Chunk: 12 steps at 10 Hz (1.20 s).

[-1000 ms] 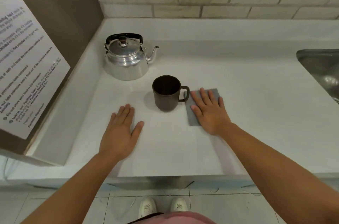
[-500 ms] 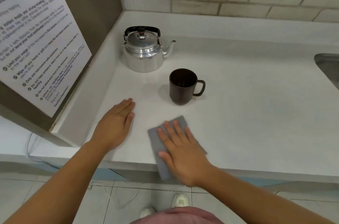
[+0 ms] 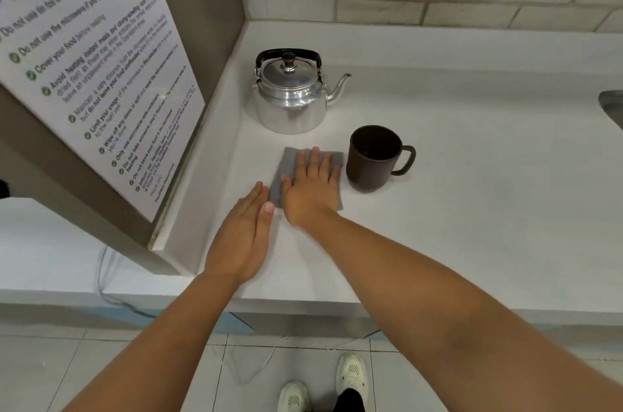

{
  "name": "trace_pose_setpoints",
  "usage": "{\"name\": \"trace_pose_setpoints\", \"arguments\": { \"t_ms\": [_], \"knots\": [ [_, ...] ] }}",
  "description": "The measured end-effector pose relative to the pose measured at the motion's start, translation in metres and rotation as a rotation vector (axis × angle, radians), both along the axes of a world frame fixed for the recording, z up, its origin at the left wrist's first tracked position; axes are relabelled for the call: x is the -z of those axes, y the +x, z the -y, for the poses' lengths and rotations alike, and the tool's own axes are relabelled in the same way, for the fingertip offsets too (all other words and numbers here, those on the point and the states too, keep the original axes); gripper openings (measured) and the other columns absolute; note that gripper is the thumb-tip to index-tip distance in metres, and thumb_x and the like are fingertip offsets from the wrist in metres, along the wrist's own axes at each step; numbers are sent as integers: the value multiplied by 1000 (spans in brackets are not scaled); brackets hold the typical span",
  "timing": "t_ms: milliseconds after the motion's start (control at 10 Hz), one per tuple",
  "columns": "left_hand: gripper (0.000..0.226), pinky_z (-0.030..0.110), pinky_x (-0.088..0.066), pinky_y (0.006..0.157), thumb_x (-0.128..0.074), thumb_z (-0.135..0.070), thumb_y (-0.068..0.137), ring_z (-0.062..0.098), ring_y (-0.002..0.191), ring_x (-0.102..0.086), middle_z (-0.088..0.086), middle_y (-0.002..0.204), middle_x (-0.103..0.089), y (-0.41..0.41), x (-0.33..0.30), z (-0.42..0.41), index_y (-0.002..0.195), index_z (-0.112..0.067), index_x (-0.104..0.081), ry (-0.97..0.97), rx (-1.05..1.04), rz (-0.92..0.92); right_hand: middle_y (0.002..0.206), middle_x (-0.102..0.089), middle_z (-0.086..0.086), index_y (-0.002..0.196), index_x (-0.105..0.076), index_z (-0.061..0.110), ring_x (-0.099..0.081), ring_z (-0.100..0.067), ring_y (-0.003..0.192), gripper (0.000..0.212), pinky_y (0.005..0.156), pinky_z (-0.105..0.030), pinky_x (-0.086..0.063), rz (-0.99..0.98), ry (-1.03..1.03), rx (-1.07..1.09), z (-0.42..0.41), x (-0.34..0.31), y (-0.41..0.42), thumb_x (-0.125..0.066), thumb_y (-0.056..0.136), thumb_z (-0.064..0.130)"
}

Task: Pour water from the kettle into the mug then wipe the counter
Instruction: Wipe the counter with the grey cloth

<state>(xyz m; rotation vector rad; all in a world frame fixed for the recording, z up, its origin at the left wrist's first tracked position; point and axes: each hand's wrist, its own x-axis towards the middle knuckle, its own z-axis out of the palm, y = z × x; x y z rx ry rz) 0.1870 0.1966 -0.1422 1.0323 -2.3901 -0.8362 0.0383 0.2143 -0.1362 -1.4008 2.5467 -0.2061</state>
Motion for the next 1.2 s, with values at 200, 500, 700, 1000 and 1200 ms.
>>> {"name": "trace_pose_setpoints", "arguments": {
  "t_ms": [200, 500, 700, 1000, 1200],
  "knots": [
    [62, 20, -16, 110, -13, -58, 96, 1, 136, -26, -4, 153, -33, 1, 0, 0, 145, -24, -31, 36, -8, -42, 161, 11, -5, 150, 8, 17, 14, -23, 147, 64, 118, -42, 13, 31, -28, -157, -22, -4, -5, -14, 98, 47],
    [64, 30, 3, 117, -11, -51, 97, 15, 147, -2, 2, 160, -8, -4, 5, 1, 150, -14, -10, -221, 182, 339, 161, 12, 6, 149, 11, 30, 19, -14, 146, 63, 119, -37, 11, 12, -38, -169, -165, -1, -17, -13, 96, 54],
    [68, 33, 4, 118, -15, -53, 96, 16, 147, 3, 3, 161, -2, -5, 4, 0, 150, -13, -5, -257, 201, 419, 161, 12, 6, 149, 9, 32, 17, -15, 146, 63, 119, -36, 11, 26, -2, 3, -221, -6, -82, -16, 96, 54],
    [73, 30, 5, 117, -9, -60, 91, 13, 146, 4, 0, 160, -1, -4, 0, -2, 150, -16, -3, -259, 205, 441, 161, 11, 4, 149, 10, 31, 16, -18, 147, 63, 120, -40, 9, 24, -10, 5, -223, -7, -97, -14, 96, 54],
    [74, 32, -19, 114, -30, -63, 91, 19, 144, -20, 1, 159, -18, -24, -46, 20, 148, -16, -22, -128, 261, 725, 154, -31, 0, 145, -30, 30, -31, -24, 140, 63, 109, -43, -31, 2, 142, -21, -203, -52, -114, -37, 88, 58]
  ]
}}
